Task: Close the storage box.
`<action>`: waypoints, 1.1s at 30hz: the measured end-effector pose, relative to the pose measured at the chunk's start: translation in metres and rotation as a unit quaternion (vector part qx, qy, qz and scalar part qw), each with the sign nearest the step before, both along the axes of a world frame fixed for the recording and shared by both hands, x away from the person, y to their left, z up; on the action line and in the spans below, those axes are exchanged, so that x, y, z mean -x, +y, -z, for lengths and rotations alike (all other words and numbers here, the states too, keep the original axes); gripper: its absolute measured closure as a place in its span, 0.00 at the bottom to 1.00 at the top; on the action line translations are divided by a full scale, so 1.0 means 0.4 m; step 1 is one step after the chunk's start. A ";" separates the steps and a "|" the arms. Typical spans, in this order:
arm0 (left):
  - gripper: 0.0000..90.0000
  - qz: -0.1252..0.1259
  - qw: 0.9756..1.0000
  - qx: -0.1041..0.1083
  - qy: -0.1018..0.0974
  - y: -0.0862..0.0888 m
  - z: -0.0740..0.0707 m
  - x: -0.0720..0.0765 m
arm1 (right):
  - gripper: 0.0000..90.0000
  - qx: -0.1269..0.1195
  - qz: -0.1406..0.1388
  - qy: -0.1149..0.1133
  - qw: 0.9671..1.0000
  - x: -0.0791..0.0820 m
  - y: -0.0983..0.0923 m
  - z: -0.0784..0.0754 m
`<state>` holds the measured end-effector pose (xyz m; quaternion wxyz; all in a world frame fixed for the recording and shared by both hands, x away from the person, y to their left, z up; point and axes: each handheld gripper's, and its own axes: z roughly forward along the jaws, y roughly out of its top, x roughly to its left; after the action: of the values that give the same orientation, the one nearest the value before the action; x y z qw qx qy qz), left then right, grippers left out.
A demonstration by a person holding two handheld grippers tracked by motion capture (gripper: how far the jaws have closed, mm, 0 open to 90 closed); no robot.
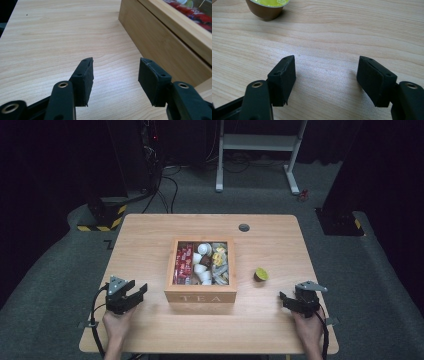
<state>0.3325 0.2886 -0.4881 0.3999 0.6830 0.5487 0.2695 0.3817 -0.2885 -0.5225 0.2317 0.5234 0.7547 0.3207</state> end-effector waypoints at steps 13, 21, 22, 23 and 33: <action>0.50 -0.009 1.000 -0.008 0.025 -0.003 0.038 -0.015 | 0.35 0.000 0.000 0.000 1.000 0.000 0.000 0.000; 0.49 -0.013 0.999 -0.027 0.042 -0.010 0.060 -0.022 | 0.35 0.000 0.000 0.000 1.000 0.000 0.000 0.000; 0.49 -0.015 0.999 -0.028 0.043 -0.013 0.062 -0.023 | 0.35 0.000 0.000 0.000 1.000 0.000 0.000 0.000; 0.49 -0.014 0.998 -0.031 0.043 -0.013 0.063 -0.025 | 0.35 0.000 0.000 0.000 1.000 0.000 0.000 0.000; 0.46 -0.016 0.997 -0.042 0.057 -0.025 0.087 -0.028 | 0.35 0.000 0.000 0.000 1.000 0.000 0.000 0.000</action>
<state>0.3436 0.2784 -0.5227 0.3345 0.7047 0.5698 0.2588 0.3817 -0.2885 -0.5225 0.2317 0.5234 0.7547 0.3207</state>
